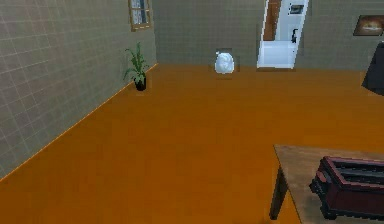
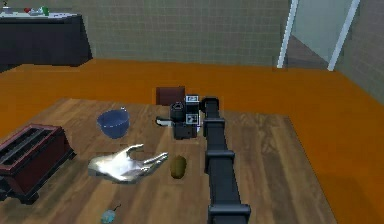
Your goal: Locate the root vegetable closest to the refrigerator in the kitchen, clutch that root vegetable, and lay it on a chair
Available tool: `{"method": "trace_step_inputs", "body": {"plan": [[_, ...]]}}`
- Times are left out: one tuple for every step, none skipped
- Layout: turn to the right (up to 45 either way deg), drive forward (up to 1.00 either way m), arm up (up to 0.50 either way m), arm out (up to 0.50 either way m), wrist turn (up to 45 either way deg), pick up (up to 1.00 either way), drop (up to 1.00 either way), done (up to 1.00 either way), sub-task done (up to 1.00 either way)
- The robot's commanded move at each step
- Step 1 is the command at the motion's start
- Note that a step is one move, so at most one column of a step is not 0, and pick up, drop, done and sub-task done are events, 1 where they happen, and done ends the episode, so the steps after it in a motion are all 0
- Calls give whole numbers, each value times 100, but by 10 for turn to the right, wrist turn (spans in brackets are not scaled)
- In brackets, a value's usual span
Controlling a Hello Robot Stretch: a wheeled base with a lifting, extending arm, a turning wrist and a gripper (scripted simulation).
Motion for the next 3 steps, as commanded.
{"method": "trace_step_inputs", "body": {"plan": [[0, 0, -30, 0, 0, 0, 0, 0, 0], [0, 0, 0, 0, 0, 100, 0, 0, 0], [0, 0, 10, 0, 0, 0, 0, 0, 0]]}}
